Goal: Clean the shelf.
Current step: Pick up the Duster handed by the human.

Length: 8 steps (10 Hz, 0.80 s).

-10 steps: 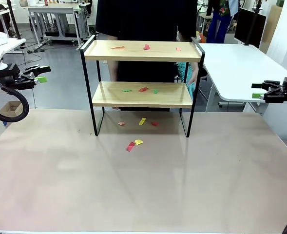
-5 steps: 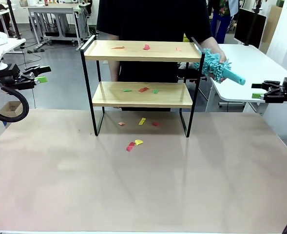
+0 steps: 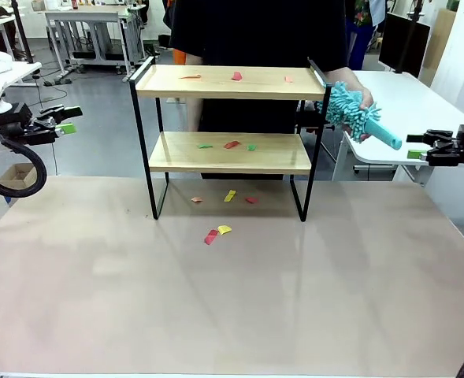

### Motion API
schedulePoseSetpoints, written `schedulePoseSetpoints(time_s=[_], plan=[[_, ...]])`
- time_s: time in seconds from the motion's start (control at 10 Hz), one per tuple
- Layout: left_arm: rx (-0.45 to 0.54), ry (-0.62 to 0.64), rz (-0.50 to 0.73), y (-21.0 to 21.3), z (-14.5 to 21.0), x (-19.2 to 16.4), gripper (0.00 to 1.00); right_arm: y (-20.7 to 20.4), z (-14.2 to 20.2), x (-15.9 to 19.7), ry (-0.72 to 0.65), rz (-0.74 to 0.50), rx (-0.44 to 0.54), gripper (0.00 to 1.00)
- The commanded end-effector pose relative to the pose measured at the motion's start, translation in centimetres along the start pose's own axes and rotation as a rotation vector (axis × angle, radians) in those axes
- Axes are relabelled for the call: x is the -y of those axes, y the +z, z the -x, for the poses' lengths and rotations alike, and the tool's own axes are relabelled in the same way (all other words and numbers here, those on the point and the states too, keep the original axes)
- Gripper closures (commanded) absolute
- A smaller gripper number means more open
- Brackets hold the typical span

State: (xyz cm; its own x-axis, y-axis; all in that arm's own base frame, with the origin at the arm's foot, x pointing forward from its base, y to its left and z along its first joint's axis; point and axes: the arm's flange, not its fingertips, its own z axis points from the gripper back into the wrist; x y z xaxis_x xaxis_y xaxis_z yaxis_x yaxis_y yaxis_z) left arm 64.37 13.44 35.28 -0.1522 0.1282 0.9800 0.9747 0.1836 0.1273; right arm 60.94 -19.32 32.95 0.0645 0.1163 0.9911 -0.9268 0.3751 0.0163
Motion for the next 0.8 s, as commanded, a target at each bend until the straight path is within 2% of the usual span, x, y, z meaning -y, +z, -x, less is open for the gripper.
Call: schedulePoseSetpoints(time_s=[0.0, 0.7], plan=[[0.001, -0.011, -0.002, 0.10, -0.20, 0.01, 0.00, -0.06, -0.14, 0.04, 0.003, 0.001, 0.003, 0.00], [0.001, -0.011, -0.002, 0.10, -0.20, 0.01, 0.00, 0.00, 0.00, 0.00, 0.000, 0.000, 0.000, 0.00]])
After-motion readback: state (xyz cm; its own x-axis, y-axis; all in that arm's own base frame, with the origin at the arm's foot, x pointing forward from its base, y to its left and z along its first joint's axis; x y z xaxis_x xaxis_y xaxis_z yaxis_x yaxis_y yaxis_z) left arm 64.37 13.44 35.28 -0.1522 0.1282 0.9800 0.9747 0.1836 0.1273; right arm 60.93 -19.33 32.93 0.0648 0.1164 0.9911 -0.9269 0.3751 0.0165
